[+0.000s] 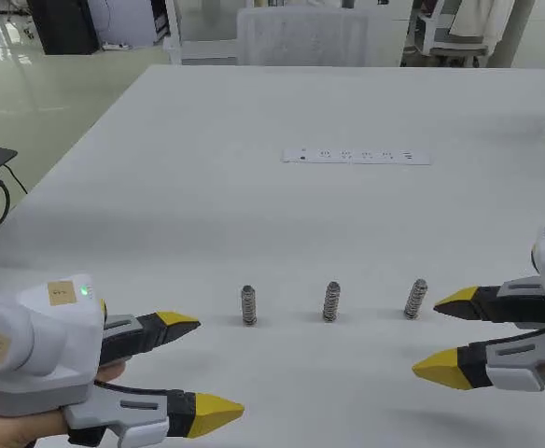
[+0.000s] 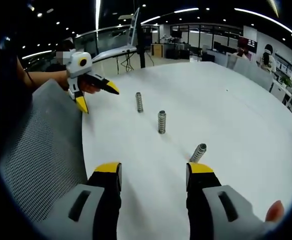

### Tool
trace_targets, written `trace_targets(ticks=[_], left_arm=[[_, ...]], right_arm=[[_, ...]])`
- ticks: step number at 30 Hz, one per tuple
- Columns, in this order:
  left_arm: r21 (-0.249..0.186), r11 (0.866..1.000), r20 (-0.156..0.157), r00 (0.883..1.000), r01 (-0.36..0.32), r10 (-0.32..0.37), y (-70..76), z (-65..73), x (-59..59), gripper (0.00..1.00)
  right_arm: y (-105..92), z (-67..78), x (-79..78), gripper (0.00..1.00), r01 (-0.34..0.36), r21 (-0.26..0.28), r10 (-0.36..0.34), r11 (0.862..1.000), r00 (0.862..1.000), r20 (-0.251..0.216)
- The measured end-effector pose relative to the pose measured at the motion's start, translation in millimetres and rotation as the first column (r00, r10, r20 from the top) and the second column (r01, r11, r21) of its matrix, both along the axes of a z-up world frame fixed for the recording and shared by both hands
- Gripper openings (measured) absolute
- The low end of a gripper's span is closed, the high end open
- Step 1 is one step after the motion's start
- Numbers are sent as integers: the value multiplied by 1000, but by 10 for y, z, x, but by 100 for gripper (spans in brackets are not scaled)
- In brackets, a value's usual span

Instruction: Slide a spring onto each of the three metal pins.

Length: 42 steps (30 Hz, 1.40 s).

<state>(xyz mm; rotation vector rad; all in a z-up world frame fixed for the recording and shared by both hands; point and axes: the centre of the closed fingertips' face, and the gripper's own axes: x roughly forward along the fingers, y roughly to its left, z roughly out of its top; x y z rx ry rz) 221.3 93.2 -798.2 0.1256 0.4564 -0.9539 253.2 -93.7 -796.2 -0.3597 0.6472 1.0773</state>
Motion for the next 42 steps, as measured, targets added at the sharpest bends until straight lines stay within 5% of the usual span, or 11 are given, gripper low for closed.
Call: trace_targets(ticks=[13, 42], left_arm=[[-3, 1000, -10, 1000, -9, 9, 3, -28, -18, 62], [-36, 994, -3, 995, -99, 99, 129, -28, 95, 66]], right_arm=[[-173, 7, -23, 67, 23, 81, -29, 996, 997, 74], [-369, -11, 27, 75, 106, 138, -116, 985, 991, 62]])
